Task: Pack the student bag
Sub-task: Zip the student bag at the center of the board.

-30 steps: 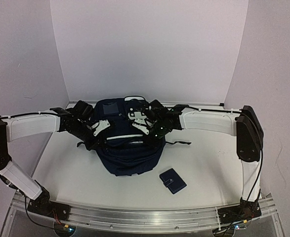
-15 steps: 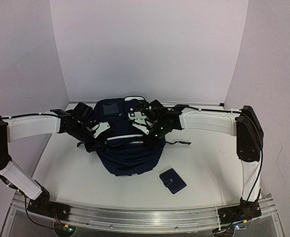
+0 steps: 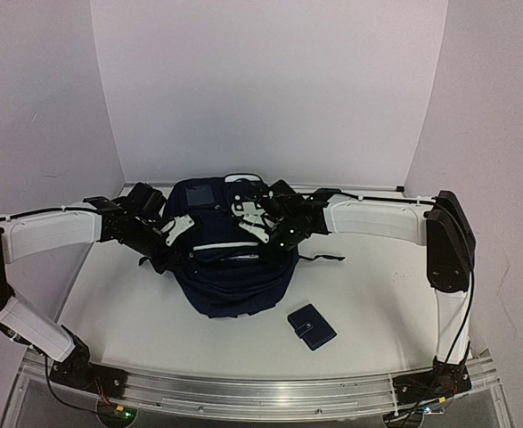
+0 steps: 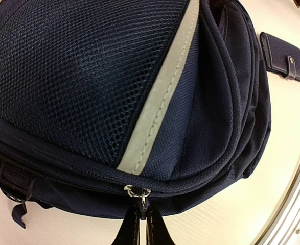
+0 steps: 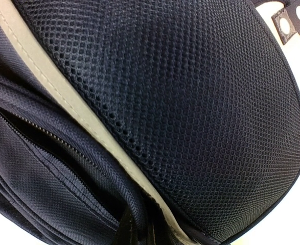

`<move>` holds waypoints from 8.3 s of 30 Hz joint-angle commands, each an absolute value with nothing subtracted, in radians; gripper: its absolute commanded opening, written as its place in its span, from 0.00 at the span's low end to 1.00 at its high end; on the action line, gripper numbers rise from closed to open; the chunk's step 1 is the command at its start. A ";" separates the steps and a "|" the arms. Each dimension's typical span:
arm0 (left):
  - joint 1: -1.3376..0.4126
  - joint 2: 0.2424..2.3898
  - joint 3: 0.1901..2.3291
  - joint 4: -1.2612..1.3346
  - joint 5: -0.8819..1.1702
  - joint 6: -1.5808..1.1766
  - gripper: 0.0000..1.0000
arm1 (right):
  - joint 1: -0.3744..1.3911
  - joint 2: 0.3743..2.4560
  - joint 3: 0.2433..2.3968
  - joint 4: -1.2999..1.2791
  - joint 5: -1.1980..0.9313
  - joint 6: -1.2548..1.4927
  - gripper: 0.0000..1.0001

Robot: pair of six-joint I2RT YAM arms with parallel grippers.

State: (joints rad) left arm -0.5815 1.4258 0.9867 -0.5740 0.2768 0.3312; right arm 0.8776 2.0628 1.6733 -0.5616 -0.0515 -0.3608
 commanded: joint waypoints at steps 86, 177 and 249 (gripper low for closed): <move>-0.899 1.219 1.057 -0.519 -0.271 -0.394 0.64 | 1.020 2.017 1.569 -0.355 -0.238 -0.108 0.40; -0.983 1.159 0.783 -0.506 -0.472 0.581 0.00 | 0.651 1.806 1.312 -0.445 -0.378 -0.177 0.00; -1.146 1.385 0.898 -0.268 -0.293 0.615 0.00 | 0.694 1.922 1.514 -0.440 -0.416 -0.107 0.00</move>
State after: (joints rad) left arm -1.1386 1.4472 0.9101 -0.1917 -0.3521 0.6512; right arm 0.7481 1.8699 1.4326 -0.4506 -0.5693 -0.0999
